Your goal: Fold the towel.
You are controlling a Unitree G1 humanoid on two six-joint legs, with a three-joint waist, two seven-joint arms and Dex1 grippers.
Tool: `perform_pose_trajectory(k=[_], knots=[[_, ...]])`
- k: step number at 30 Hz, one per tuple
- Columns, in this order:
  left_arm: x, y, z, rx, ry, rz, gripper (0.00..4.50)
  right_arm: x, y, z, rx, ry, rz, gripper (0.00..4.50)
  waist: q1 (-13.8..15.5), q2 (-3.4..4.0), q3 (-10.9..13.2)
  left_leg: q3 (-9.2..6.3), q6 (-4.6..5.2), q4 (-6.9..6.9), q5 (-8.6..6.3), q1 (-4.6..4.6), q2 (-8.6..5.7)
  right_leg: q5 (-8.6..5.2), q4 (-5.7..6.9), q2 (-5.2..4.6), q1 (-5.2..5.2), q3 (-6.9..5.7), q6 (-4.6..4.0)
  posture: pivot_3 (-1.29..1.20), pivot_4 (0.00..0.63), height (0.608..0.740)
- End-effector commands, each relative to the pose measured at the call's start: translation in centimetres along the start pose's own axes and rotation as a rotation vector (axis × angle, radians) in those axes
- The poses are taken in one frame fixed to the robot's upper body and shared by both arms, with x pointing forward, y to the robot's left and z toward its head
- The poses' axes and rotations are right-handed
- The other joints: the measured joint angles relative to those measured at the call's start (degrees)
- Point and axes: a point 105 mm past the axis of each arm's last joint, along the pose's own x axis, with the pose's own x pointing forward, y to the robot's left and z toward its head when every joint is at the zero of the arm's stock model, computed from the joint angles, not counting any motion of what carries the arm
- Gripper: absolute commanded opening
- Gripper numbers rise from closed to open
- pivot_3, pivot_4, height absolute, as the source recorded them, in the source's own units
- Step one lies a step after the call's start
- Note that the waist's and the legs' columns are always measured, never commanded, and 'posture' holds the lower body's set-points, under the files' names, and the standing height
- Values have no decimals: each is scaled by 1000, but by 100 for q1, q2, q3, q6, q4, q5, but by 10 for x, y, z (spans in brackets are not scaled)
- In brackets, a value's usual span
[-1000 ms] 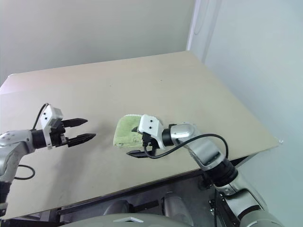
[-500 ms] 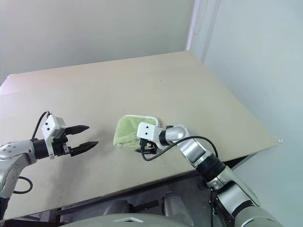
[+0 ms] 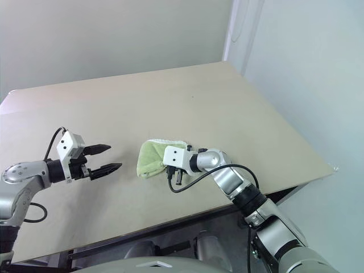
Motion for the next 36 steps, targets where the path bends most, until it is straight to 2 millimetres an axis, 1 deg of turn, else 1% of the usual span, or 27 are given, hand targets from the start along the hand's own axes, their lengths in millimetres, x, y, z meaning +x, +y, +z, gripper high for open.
perform_pose_trajectory(k=[1, 2, 4, 6, 8, 9, 12, 15, 16, 18, 20, 21, 23, 25, 30, 31, 32, 36], knots=[[2, 4, 8, 42, -20, -2, 4384, -29, -24, 41, 52, -160, -55, 15, 5, 0, 0, -1, 0, 0, 0, -2, 0, 0, 0, 0, -2, 0, 0, 0, 0, 740], [3, 4, 8, 43, -19, -4, 4384, -35, -26, 46, 69, -183, -57, 15, 7, 0, 1, -2, 0, -1, 0, -5, 0, 0, -1, 0, -4, 0, 0, 0, 0, 740], [4, 5, 8, 42, -20, -6, 4384, -53, -38, 56, 97, -231, -95, 15, 9, 0, 1, -2, 0, -2, 0, -7, 0, 1, -1, 0, -6, -1, 1, 0, 0, 740], [6, 4, 9, 43, -20, -13, 4384, -74, -59, 56, 105, -229, -193, 15, 10, 1, 1, -2, 1, -2, 0, -8, 0, 1, -2, 0, -6, -1, 1, 0, 0, 740], [9, 4, 9, 45, -20, -21, 4384, -92, -79, 43, 73, -157, -290, 15, 19, 1, 1, -1, 0, -2, 0, -8, -2, 0, -3, -2, -5, -1, 1, 0, 0, 740], [10, 4, 8, 45, -20, -23, 4384, -97, -85, 36, 58, -120, -320, 15, 21, 0, 1, 0, 0, 0, 0, -8, -3, 0, -4, -4, -5, -1, 0, 0, 0, 740], [13, 3, 8, 51, -19, -31, 4384, -105, -91, 12, 27, -13, -359, 15, 8, 0, 1, 1, 1, -1, 0, -5, -3, -1, -5, -2, -4, -1, 0, 0, 0, 740], [16, 3, 9, 53, -24, -37, 4384, -105, -95, -13, 44, 58, -413, 15, -10, 2, 1, 2, 1, -4, 0, -5, -2, -1, -3, 1, -6, 1, 0, 0, 0, 740], [16, 2, 9, 55, -24, -38, 4384, -102, -95, -22, 43, 85, -427, 15, -11, 2, 1, 4, 1, -5, 0, -5, -2, 0, -3, 1, -7, 3, 0, 0, 0, 740], [18, 2, 9, 67, -19, -40, 4384, -94, -87, -39, 44, 127, -421, 15, -1, 1, 1, 7, 1, -5, 0, -6, -2, 0, -3, 1, -7, 6, 0, 0, 0, 740], [19, 2, 10, 70, -21, -43, 4384, -85, -75, -51, 63, 144, -388, 15, 4, 1, 1, 8, 1, -4, 0, -8, -2, 1, -4, 0, -7, 7, 0, 0, 0, 740], [19, 1, 10, 67, -23, -45, 4384, -80, -67, -54, 73, 140, -358, 15, 5, 2, 1, 8, 1, -4, 0, -8, -2, 1, -4, 0, -7, 7, 0, 0, 0, 740], [19, 1, 10, 63, -24, -47, 4384, -75, -54, -55, 104, 122, -308, 15, 6, 2, 1, 8, 1, -4, 0, -8, -3, 1, -4, 0, -7, 8, 0, 0, 0, 740], [18, 2, 9, 63, -17, -43, 4384, -75, -45, -54, 107, 110, -269, 15, 0, 1, 1, 10, 1, -2, 0, -6, -3, 1, -3, -1, -6, 11, 1, 0, 0, 740], [14, 6, 8, 62, -8, -31, 4384, -80, -35, -45, 118, 68, -220, 15, 6, 1, 1, 10, 1, -1, 0, 1, -2, 0, 0, 1, -1, 11, 1, 0, 0, 740], [14, 8, 8, 63, -7, -27, 4384, -81, -35, -43, 123, 59, -217, 589, 1, 1, 1, 10, 1, -1, 0, 1, -2, 0, 0, 1, -2, 11, 1, 0, 0, 740], [14, 8, 8, 63, -6, -25, 4384, -82, -35, -42, 131, 51, -216, 858, 0, 1, 1, 10, 1, -1, 0, 1, -2, 0, 0, 1, -2, 11, 1, 0, 0, 740], [13, 11, 9, 67, -3, -18, 4384, -87, -36, -33, 156, 3, -198, 2254, 12, 1, 1, 10, 1, -1, 0, 0, -2, 0, -1, 1, -2, 11, 1, 0, 0, 740]])
